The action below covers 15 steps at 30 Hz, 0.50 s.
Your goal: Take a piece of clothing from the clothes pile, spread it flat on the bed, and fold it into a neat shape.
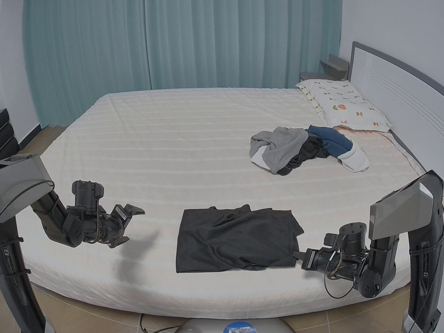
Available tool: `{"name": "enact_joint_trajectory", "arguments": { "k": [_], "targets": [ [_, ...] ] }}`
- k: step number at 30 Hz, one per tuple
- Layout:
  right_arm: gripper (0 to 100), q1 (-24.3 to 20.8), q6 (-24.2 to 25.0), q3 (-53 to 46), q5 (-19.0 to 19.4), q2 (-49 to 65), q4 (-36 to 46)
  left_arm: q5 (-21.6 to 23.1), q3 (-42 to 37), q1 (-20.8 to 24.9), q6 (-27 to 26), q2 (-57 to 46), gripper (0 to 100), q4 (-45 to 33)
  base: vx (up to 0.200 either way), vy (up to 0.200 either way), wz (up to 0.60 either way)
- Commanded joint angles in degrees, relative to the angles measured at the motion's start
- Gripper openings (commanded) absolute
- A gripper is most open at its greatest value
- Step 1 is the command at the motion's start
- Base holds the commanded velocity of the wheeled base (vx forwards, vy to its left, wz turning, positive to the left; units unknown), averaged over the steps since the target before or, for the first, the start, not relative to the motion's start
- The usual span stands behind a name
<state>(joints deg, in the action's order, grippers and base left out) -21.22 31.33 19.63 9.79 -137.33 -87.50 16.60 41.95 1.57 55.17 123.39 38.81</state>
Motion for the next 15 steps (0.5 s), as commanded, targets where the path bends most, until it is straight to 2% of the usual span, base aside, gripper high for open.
{"name": "enact_joint_trajectory", "arguments": {
  "k": [1,2,3,10,13,14,15],
  "targets": [
    [0,0.75,-0.04,-0.12,0.14,0.39,0.23,0.01,0.06,0.01,0.02,0.09,100,0.03,0.000,0.000,0.00],
    [0,0.75,-0.22,-0.12,0.14,0.22,0.49,0.01,0.06,0.01,0.02,0.09,100,0.03,0.000,0.000,0.00],
    [100,0.75,-0.66,-0.12,0.14,0.13,0.49,0.01,0.06,0.01,0.02,0.09,100,0.03,0.000,0.000,0.00],
    [100,1.80,-0.13,0.94,1.20,1.80,-0.74,0.01,-0.46,0.01,-0.24,0.01,100,0.12,0.000,0.000,0.00],
    [100,2.77,3.30,3.84,1.20,1.71,-1.09,0.01,-0.29,0.01,-0.24,0.01,100,0.03,0.000,0.000,0.00],
    [100,2.77,3.30,3.84,1.20,1.71,-1.09,0.01,-0.29,0.01,-0.24,0.01,100,0.03,0.200,0.000,0.00],
    [100,3.21,8.31,8.06,1.11,0.92,-0.56,0.01,-0.38,0.01,-0.24,0.01,100,0.03,0.200,0.000,0.00]
  ]
}}
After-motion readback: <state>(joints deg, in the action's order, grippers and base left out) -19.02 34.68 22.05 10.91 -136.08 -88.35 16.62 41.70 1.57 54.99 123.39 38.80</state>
